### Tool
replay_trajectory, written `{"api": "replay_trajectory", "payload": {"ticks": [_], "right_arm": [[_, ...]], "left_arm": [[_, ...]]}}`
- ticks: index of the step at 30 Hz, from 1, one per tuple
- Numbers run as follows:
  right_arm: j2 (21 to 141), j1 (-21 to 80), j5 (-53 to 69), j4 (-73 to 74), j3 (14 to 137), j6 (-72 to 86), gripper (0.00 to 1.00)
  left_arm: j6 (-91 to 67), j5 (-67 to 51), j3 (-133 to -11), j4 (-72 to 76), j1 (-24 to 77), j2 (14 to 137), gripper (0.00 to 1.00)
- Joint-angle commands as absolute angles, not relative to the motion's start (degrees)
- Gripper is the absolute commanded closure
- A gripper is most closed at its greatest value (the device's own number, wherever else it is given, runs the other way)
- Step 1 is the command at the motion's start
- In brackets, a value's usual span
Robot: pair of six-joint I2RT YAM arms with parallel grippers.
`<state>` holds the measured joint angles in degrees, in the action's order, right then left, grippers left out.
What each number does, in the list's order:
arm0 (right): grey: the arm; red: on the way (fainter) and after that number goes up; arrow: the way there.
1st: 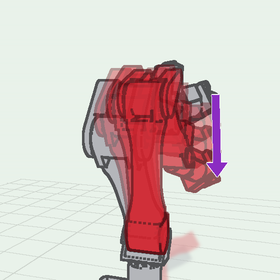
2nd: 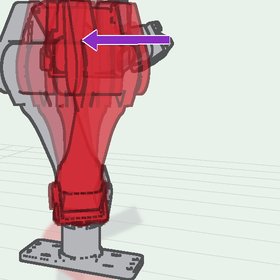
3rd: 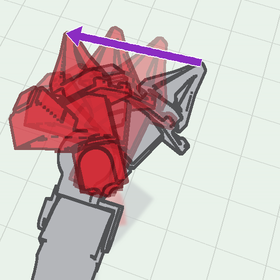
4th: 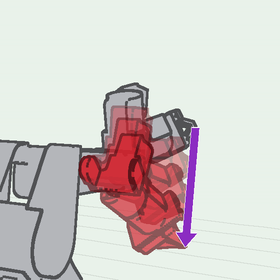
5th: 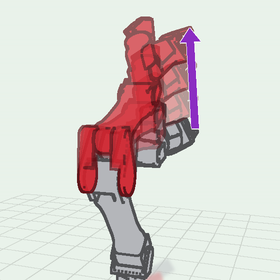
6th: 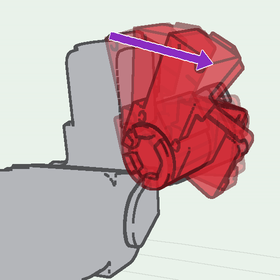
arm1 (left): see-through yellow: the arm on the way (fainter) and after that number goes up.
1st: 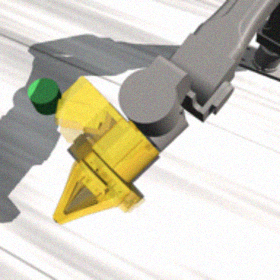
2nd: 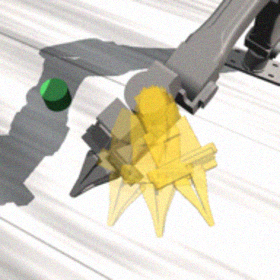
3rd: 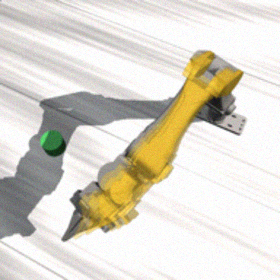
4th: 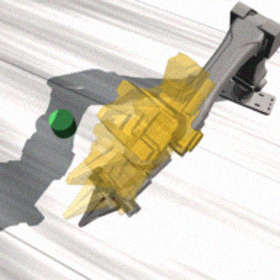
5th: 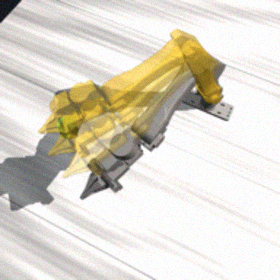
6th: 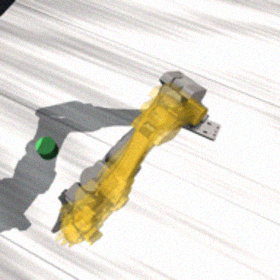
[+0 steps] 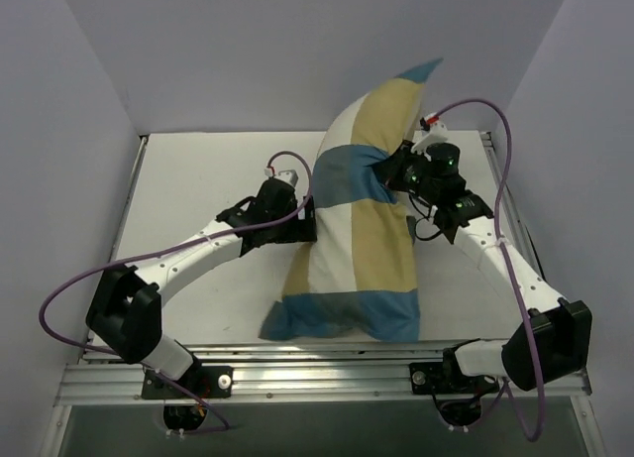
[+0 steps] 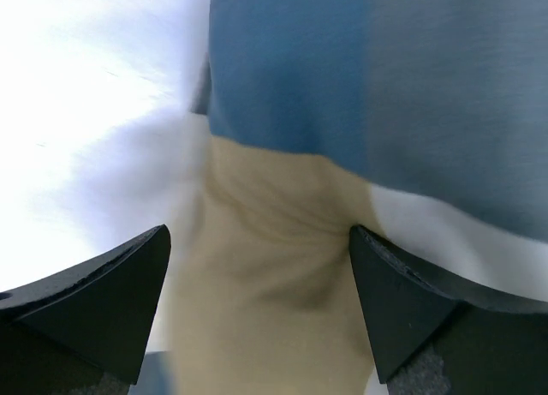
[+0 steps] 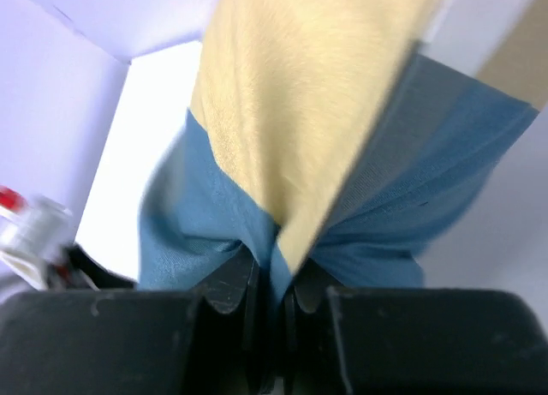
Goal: Remove the pillowcase from the pillow
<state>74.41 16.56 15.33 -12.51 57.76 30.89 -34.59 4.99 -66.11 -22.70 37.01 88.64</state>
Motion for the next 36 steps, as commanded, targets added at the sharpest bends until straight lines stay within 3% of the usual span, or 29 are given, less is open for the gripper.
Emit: {"api": "replay_trajectory", "payload": {"ticks": [1,4,9,12,16,23,31,36], "right_arm": [[74.3,23.3,15.2,-2.2,71.8,22.6,1.0],[79.1,26.3,15.7,2.6,79.2,19.9,1.0],[84.2,35.4,13.9,3.3,80.2,17.0,0.99],[87.3,40.8,12.5,4.4,80.0,16.3,0.86],[88.2,45.5,9.3,6.7,80.8,15.8,0.54],[84.4,52.0,7.1,10.1,80.7,15.5,0.45],[75.2,52.6,-0.4,16.6,70.1,19.9,0.35],[68.4,53.4,-1.8,19.2,61.7,23.1,0.34]], "left_arm": [[-41.6,-3.1,-69.3,-18.6,41.8,84.9,0.05],[-43.2,-1.7,-67.3,-16.7,42.7,81.0,0.05],[-45.2,7.9,-57.8,-23.2,42.6,68.9,0.06],[-46.3,11.5,-52.5,-28.4,42.3,60.2,0.06],[-46.9,13.8,-50.4,-38.1,42.2,50.4,0.06],[-45.6,19.5,-53.9,-51.0,42.0,38.9,0.06],[-38.1,23.7,-61.3,-51.7,42.0,45.4,0.06],[-33.1,24.8,-63.2,-41.4,41.3,56.7,0.06]]}}
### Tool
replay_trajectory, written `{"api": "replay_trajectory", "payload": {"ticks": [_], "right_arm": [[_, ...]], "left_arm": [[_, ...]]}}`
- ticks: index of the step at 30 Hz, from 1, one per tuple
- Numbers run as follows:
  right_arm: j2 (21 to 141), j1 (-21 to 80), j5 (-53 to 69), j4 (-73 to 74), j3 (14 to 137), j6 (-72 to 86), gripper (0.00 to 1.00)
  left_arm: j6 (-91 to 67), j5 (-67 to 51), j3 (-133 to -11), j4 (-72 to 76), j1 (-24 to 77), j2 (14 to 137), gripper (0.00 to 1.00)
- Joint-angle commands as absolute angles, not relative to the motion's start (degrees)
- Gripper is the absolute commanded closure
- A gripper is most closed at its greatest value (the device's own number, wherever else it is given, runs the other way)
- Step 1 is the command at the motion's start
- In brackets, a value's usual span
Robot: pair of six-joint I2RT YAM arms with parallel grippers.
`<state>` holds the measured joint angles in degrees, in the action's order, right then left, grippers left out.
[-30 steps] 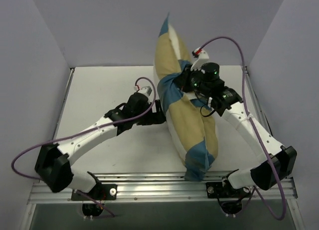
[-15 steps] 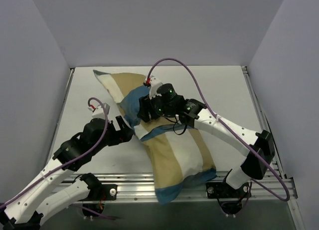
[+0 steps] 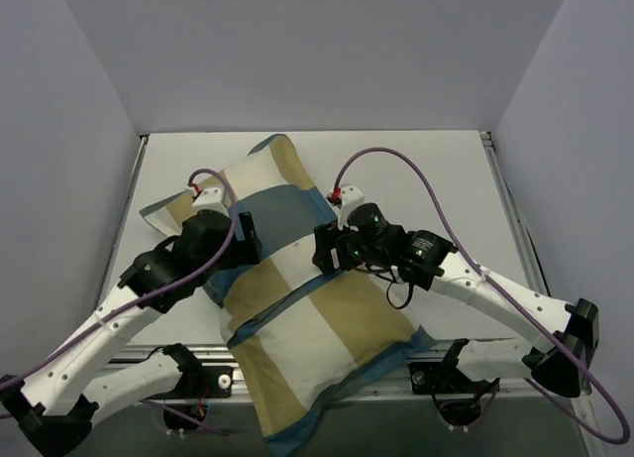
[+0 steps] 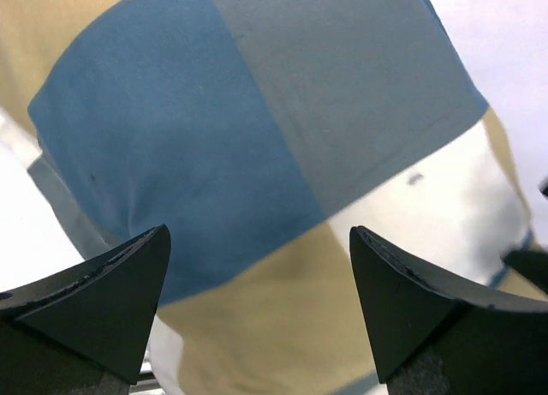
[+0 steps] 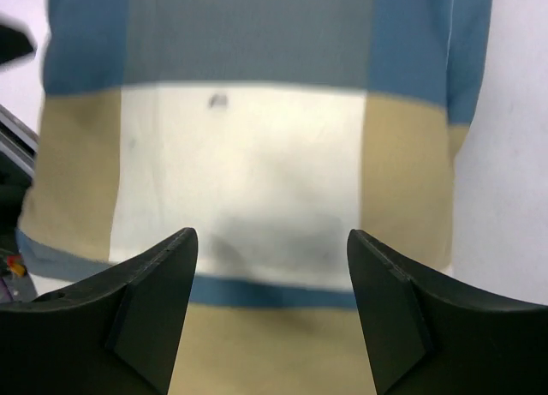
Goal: Remove the pillowcase from the pillow
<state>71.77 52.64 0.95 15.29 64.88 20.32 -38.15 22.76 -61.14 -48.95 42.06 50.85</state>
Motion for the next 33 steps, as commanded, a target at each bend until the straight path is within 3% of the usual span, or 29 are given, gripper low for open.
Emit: {"api": "replay_trajectory", "payload": {"ticks": [1,6,13,17,23,33], "right_arm": [[65.9,53.5,-1.5,19.9,59.3,24.9,0.34],[58.2,54.1,1.5,22.2,53.8,28.0,0.33],[58.4,54.2,9.5,24.3,47.7,27.9,0.33],[62.4,52.0,9.0,18.3,44.0,25.9,0.34],[73.5,39.5,8.6,11.3,47.4,24.1,0.4],[97.2,31.8,-2.4,8.5,71.3,16.2,0.41]], "left_arm": [[-31.7,24.9,-63.7,-40.0,40.8,58.7,0.06],[-30.2,19.7,-68.1,-29.9,33.8,70.9,0.06],[-34.4,16.3,-66.7,-26.5,28.3,79.3,0.06],[-36.5,16.3,-60.3,-27.4,26.5,75.7,0.06],[-38.8,14.9,-49.5,-30.0,24.5,65.4,0.06],[-39.1,-2.3,-40.9,-27.7,25.4,54.1,0.06]]}}
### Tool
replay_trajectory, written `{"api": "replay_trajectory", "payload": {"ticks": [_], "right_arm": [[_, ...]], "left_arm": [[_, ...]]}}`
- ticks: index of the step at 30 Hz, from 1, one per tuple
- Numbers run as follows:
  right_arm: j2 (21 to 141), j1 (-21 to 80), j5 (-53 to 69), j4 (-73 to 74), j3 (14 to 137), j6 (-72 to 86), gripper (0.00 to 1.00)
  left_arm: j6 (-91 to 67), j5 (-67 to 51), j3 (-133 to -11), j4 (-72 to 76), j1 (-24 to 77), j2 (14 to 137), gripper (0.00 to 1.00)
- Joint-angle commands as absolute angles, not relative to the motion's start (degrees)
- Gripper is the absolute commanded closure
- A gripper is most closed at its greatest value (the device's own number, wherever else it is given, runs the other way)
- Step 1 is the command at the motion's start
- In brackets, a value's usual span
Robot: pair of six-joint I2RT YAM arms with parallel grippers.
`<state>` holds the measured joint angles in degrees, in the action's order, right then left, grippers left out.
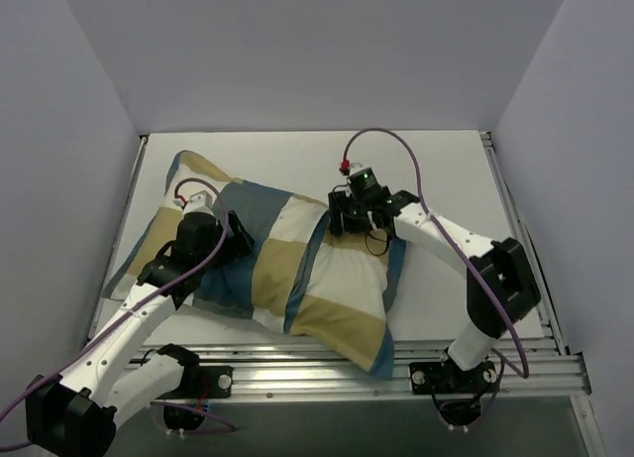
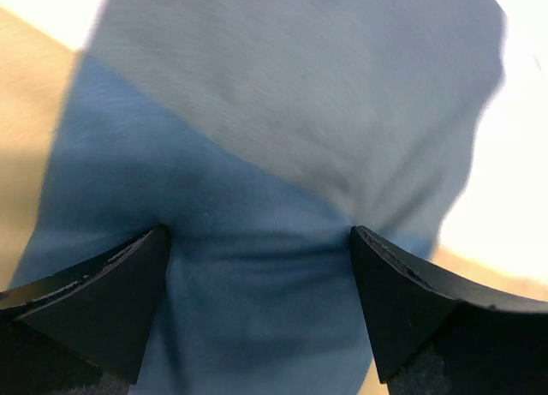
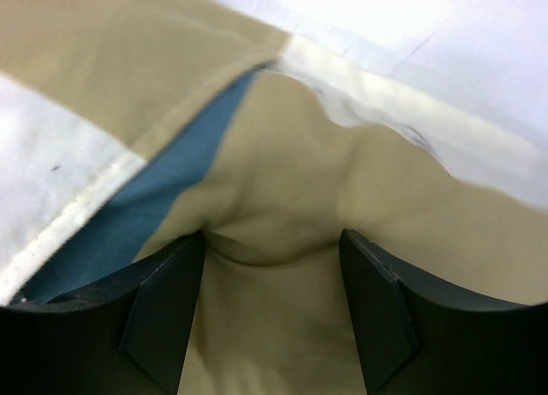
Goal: Remove the pillowcase from the pillow
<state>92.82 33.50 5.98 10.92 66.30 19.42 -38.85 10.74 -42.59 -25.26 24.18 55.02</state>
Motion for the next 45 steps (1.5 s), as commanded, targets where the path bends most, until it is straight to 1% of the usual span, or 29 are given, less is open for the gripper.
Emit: {"api": "replay_trajectory", "payload": {"ticks": [1,2,5,8,10,13,15,16,19,23,24,27,33,39,43,45], "right_arm": [[98.4,31.5,-3.1,8.6,75.6,15.4,0.41],[100.7,31.1,-3.8,9.7,77.8,15.0,0.41],[102.5,30.9,-5.5,11.9,85.2,13.5,0.4],[100.1,31.2,-5.1,13.0,87.4,13.1,0.38],[97.7,31.5,-5.6,13.7,86.9,13.1,0.36],[88.5,33.9,-8.3,13.3,81.8,13.5,0.36],[84.8,36.6,-9.0,12.3,76.5,14.4,0.36],[81.8,37.5,-9.2,12.0,75.0,14.8,0.36],[78.0,41.6,-10.5,11.8,69.4,16.6,0.39],[71.9,44.9,-10.3,7.7,61.9,20.1,0.46],[71.3,45.3,-10.0,6.6,60.5,21.0,0.49],[70.0,47.3,-9.1,2.6,56.2,23.3,0.51],[72.4,49.5,-10.2,0.5,53.8,24.0,0.56],[73.7,50.5,-9.7,-1.8,54.4,24.2,0.57],[74.4,50.9,-10.1,-2.1,55.0,24.2,0.51],[75.1,51.0,-10.4,-1.9,55.2,24.0,0.5]], "left_arm": [[-38.6,-3.5,-41.2,-27.3,25.7,52.4,0.05],[-38.0,-4.1,-42.0,-27.3,26.2,51.5,0.05],[-35.3,-4.5,-46.8,-29.7,26.5,48.5,0.06],[-32.8,-4.1,-53.6,-32.3,26.6,47.7,0.06],[-31.2,-6.1,-58.1,-32.7,26.8,48.1,0.06],[-29.6,-6.9,-61.9,-32.3,27.0,49.4,0.06],[-27.9,-6.0,-62.7,-31.7,27.1,51.5,0.06],[-27.4,-4.5,-62.8,-31.1,27.1,52.5,0.06],[-26.0,-3.9,-63.7,-29.7,27.2,57.8,0.06],[-26.1,-3.1,-64.1,-26.7,27.7,64.0,0.06],[-26.2,-1.4,-63.6,-26.3,27.7,64.8,0.06],[-26.5,2.8,-62.1,-25.1,27.9,67.3,0.06],[-29.3,5.0,-57.0,-24.3,27.7,68.6,0.06],[-31.3,4.4,-54.1,-24.7,27.9,68.0,0.06],[-31.5,4.2,-53.1,-25.1,27.9,68.0,0.06],[-31.5,4.5,-52.9,-25.8,27.9,68.1,0.06]]}}
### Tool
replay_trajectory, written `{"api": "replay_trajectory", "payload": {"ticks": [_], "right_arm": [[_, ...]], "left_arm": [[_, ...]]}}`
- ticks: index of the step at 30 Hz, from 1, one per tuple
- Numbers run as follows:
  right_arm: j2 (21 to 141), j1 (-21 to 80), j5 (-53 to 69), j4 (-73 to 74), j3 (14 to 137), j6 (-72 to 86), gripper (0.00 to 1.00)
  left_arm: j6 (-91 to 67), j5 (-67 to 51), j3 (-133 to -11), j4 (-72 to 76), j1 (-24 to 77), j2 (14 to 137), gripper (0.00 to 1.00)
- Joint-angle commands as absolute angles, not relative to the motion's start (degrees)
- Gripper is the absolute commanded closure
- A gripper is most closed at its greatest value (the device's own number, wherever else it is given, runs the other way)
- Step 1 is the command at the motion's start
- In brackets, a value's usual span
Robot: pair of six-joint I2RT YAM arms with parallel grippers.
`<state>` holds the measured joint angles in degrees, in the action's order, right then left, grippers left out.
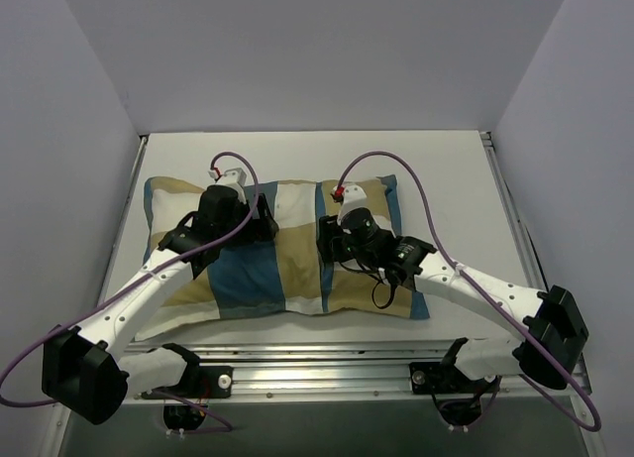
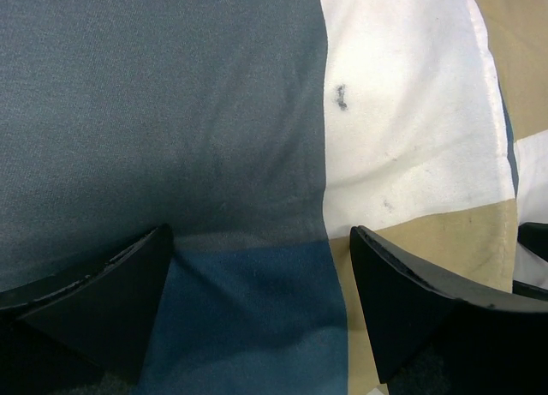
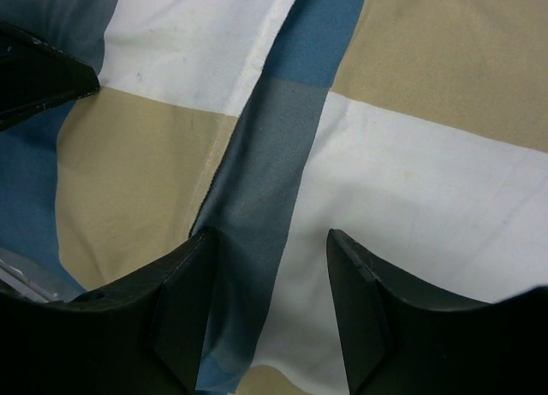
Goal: Remove the pillowcase from the pillow
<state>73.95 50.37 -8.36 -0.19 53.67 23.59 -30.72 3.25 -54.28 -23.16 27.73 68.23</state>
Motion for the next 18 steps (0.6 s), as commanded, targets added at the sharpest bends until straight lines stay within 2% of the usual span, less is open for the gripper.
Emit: {"api": "replay_trajectory", "payload": {"ticks": [1,4,6,9,10,12,18], "right_arm": [[75.7,51.0,-10.5,-1.8,55.5,24.1,0.5],[77.2,51.2,-10.5,-1.1,56.1,23.8,0.5],[78.4,51.2,-11.9,-0.4,56.2,24.0,0.54],[80.2,51.2,-16.5,0.8,55.5,25.6,0.72],[80.8,51.2,-17.7,2.6,55.4,26.1,0.86],[80.9,51.1,-21.8,4.2,55.2,27.8,0.99],[78.1,47.6,-29.2,11.6,53.9,32.9,1.0]], "left_arm": [[-31.4,4.7,-53.0,-26.0,27.9,68.1,0.06],[-31.6,5.0,-52.6,-26.2,27.9,67.9,0.06],[-32.2,5.5,-52.1,-25.8,27.9,67.9,0.06],[-32.6,6.6,-51.9,-25.8,27.8,68.4,0.06],[-32.8,7.2,-51.5,-25.9,27.7,68.6,0.06],[-33.6,8.1,-51.1,-26.5,26.9,68.8,0.06],[-35.3,9.7,-48.5,-27.5,24.4,69.8,0.06]]}}
